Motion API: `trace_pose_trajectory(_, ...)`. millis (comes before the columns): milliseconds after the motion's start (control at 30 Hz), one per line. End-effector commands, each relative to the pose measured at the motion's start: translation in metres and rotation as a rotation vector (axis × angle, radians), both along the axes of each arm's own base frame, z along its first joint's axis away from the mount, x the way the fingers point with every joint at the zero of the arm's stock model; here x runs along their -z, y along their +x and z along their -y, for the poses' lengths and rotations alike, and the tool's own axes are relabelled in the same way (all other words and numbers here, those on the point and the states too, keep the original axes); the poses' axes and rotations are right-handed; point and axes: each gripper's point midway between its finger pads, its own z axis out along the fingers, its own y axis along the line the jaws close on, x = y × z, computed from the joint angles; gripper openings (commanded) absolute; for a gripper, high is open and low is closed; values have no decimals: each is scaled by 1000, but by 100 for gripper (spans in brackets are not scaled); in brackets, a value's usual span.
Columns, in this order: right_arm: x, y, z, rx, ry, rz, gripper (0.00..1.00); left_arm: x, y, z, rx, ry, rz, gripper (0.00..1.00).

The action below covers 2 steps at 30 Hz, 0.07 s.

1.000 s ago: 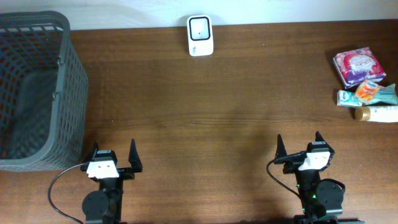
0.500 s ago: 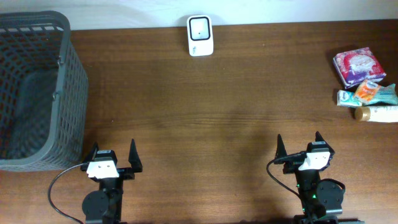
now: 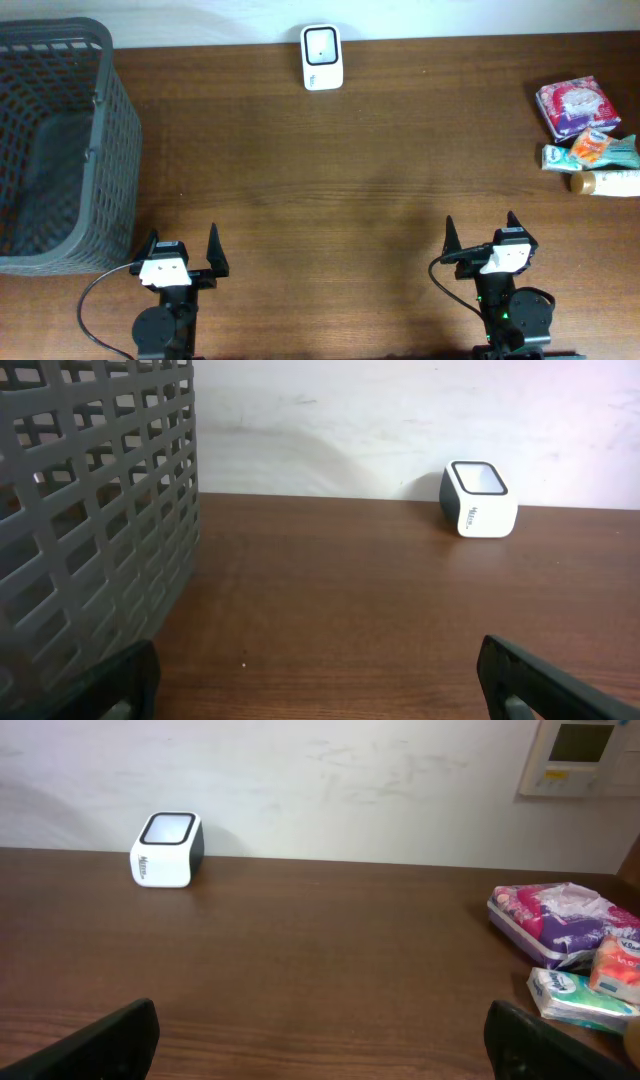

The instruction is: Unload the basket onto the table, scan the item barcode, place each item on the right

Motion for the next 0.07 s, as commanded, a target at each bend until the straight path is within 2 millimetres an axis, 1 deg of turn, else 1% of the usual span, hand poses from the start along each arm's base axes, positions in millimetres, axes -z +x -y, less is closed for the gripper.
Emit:
trace_pose_trajectory(0,3,0,3,16,3,-3,99,1,0,1,8,15,0,99)
trace_pose_trajectory(33,3,0,3,16,3,-3,99,1,0,1,8,15,1,99)
